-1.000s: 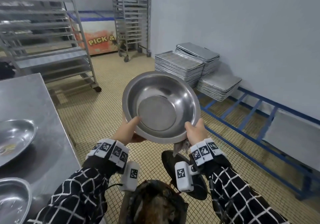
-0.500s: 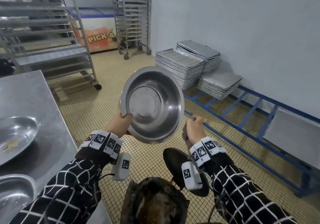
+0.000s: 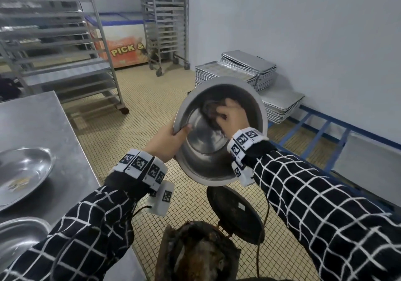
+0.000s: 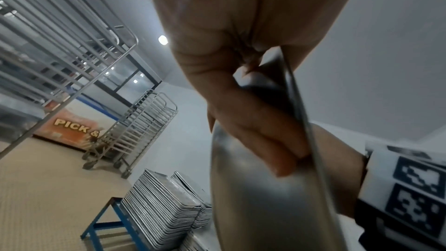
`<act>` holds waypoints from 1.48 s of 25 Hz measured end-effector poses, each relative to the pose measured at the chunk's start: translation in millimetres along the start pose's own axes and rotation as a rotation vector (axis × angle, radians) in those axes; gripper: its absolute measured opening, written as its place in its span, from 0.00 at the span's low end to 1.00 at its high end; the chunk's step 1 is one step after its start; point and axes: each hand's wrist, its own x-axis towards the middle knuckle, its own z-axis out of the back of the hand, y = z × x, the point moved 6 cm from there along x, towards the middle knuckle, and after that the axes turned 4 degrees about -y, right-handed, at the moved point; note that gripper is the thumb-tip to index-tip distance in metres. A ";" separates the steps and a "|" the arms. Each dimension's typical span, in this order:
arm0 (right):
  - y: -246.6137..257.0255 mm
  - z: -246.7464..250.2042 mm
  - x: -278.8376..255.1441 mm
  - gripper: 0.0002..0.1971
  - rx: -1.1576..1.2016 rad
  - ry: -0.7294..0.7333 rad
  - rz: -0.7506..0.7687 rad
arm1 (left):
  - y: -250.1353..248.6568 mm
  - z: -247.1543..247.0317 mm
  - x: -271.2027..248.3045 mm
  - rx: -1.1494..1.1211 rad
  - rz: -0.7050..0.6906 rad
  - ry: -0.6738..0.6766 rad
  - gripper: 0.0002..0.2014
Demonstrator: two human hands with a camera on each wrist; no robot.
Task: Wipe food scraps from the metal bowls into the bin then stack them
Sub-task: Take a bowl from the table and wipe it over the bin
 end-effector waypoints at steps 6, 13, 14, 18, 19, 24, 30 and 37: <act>32.4 -48.3 -56.0 0.14 0.124 0.405 0.194 | -1.8 7.6 2.5 -0.009 0.011 -0.048 0.10; -33.5 25.1 -23.8 0.15 0.077 -0.162 -0.007 | 2.2 11.6 -2.1 -0.006 0.045 -0.066 0.04; -36.9 26.3 -19.2 0.14 0.004 -0.192 0.022 | 0.6 10.1 -3.5 0.004 0.039 -0.064 0.04; -40.2 -6.8 -40.0 0.15 -0.177 0.001 0.056 | -7.2 5.8 -6.0 0.061 -0.003 -0.075 0.12; -37.3 -17.1 -51.7 0.15 -0.145 0.050 0.037 | -7.6 4.9 -6.7 0.072 -0.014 -0.090 0.14; -6.2 -47.3 -98.7 0.12 0.123 0.138 -0.023 | -3.2 -2.1 -14.8 0.079 0.003 -0.204 0.19; 49.7 -49.6 -126.4 0.19 0.465 0.002 -0.035 | -1.3 -14.5 -17.2 -0.081 0.022 -0.230 0.23; -25.9 -51.9 -79.2 0.30 -0.421 0.270 0.025 | -0.7 -7.0 -16.5 -0.138 0.034 -0.237 0.09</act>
